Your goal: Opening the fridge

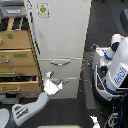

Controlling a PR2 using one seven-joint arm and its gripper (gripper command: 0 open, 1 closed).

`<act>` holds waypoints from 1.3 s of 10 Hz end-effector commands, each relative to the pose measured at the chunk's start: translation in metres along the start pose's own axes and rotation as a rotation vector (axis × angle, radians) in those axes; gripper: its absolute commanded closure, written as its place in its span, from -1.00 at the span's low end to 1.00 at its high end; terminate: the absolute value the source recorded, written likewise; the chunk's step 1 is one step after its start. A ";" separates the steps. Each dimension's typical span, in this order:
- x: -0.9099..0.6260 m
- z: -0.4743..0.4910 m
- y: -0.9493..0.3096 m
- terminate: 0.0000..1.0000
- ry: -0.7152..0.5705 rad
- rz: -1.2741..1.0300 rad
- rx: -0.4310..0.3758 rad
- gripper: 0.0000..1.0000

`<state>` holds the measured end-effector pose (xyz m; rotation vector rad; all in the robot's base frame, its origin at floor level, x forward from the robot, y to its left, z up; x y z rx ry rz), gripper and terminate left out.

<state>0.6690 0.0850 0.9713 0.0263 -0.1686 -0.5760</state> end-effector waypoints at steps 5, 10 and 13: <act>0.107 0.100 0.113 -1.00 0.062 0.444 0.126 -1.00; 0.108 0.129 0.195 -1.00 0.061 0.523 0.137 -1.00; 0.101 0.137 0.243 -1.00 0.051 0.550 0.166 -1.00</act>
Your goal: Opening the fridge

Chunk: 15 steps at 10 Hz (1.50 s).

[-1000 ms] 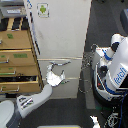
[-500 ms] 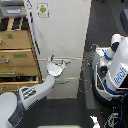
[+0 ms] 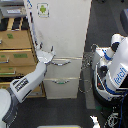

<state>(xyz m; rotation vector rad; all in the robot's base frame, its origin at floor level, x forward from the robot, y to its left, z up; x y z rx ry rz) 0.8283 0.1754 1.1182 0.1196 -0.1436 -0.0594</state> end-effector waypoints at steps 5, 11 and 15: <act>0.054 -0.020 0.097 -1.00 -0.012 0.016 0.056 -1.00; 0.072 -0.025 0.110 -1.00 -0.044 -0.032 -0.084 -1.00; 0.082 -0.060 0.133 -1.00 -0.007 -0.012 -0.135 -1.00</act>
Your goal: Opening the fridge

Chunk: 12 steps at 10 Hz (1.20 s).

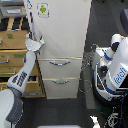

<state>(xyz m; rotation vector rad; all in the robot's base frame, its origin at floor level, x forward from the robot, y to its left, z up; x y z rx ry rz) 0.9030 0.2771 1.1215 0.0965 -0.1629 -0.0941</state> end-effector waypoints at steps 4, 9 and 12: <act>0.010 -0.065 0.014 -1.00 0.047 -0.025 -0.137 1.00; 0.010 -0.072 0.029 -1.00 0.046 -0.007 -0.134 1.00; 0.009 -0.072 0.026 -1.00 0.046 -0.008 -0.131 1.00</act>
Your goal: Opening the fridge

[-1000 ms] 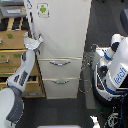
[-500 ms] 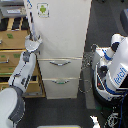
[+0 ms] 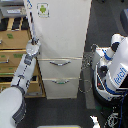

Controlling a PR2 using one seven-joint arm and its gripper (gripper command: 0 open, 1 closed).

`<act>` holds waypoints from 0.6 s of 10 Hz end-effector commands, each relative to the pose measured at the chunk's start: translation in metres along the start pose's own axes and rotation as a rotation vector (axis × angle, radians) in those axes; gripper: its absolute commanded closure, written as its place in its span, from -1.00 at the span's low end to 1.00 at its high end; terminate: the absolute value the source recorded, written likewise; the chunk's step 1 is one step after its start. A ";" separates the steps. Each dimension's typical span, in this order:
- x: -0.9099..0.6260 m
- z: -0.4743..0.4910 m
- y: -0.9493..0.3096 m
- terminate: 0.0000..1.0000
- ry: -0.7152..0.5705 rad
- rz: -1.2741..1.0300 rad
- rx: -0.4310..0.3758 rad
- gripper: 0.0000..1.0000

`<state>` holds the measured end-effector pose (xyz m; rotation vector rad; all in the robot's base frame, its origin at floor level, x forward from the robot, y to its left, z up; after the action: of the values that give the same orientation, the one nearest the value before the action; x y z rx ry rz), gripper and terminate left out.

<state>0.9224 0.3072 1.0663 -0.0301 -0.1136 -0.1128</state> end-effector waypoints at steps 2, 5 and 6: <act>-0.005 -0.010 0.002 -1.00 0.007 -0.008 -0.003 1.00; -0.067 0.048 -0.037 -1.00 -0.050 -0.152 -0.062 1.00; -0.114 0.085 -0.060 -1.00 -0.084 -0.240 -0.085 1.00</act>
<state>0.9165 0.3059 1.0601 -0.0401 -0.1089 -0.1311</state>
